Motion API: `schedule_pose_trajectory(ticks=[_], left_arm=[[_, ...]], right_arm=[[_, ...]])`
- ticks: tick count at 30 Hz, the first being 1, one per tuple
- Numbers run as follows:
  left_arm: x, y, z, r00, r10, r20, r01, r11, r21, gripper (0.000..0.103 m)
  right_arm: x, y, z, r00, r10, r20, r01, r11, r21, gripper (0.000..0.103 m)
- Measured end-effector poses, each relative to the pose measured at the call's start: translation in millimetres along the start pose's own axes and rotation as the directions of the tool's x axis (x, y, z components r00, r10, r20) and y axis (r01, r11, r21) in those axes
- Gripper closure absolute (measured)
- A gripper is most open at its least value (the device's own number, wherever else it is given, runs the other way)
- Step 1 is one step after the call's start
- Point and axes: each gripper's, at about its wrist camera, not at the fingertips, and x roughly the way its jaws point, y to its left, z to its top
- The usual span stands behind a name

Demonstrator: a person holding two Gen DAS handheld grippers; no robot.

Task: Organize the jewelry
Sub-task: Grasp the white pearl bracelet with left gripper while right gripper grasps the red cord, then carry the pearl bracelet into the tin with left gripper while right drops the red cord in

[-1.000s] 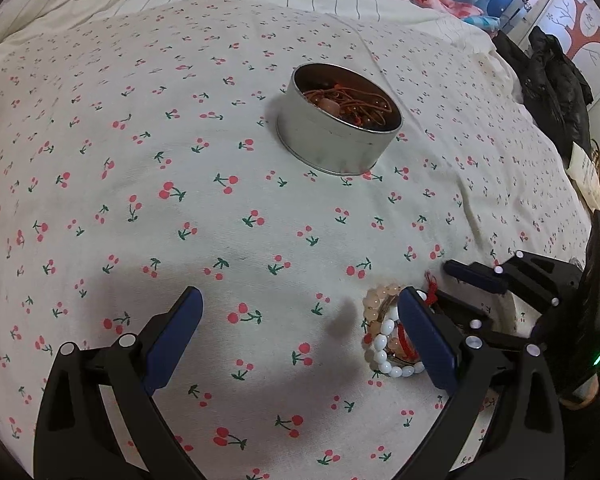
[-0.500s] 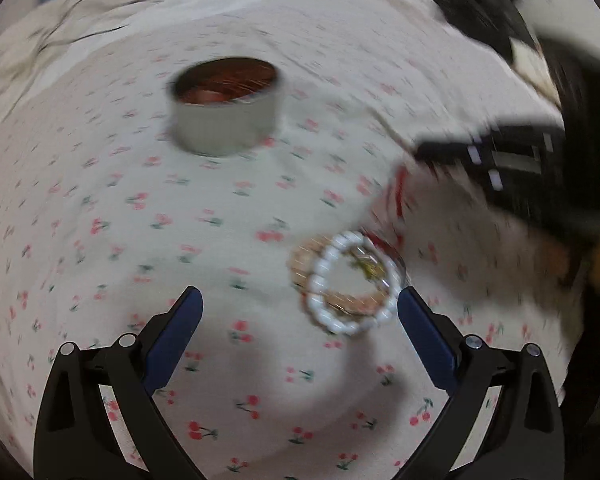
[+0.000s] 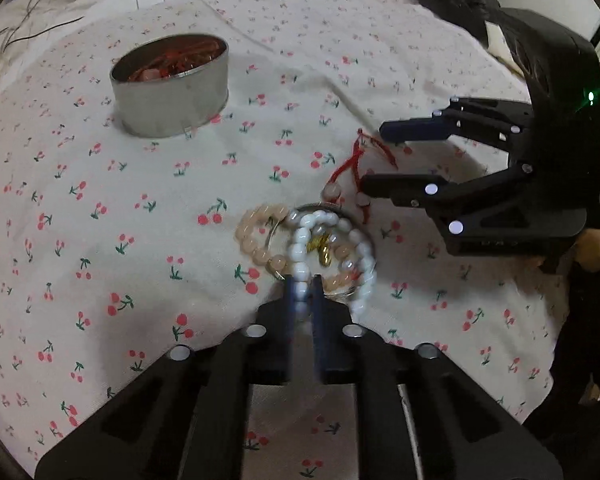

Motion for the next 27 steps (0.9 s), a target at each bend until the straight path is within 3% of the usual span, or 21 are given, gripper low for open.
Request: schedule_pose_trajectory(ticks=[3,5,7,10,19,27], left_arm=[[-5.5,-3.6,-1.6,1.0,0.0,0.008,0.0,1.0,0.02,0.096],[-10.0,-2.6,-2.1,1.0,-0.005,0.022,0.004,1.0,0.017,0.096],[-13.5,-2.3,-1.7,0.999,-0.013,0.032,0.012,1.0,0.017,0.096],[-18.7,-1.6,-1.0,0.998,-0.026,0.048,0.025,0.999,0.019,0.096],[-56.5,11.9,8.0,0.971,-0.1,0.219,0.111,0.993,-0.04,0.096],[-71.9,14.9,25.6,0.956,-0.095,0.278,0.114,0.992,-0.052,0.096]], right_arm=[[0.3,-2.7,-0.6,1.0,0.012,-0.003,-0.012,1.0,0.014,0.05],[1.0,-4.0,-0.8,1.0,0.021,-0.006,-0.02,1.0,0.023,0.063],[3.6,-5.7,-1.4,1.0,0.014,-0.018,-0.013,1.0,0.027,0.088],[-0.7,-11.0,0.0,0.999,0.031,-0.005,-0.031,0.998,0.053,0.1],[-31.1,-41.1,5.3,0.984,0.124,0.129,-0.148,0.969,0.197,0.1],[-60.1,-45.4,17.6,0.938,0.212,0.273,-0.273,0.939,0.21,0.1]])
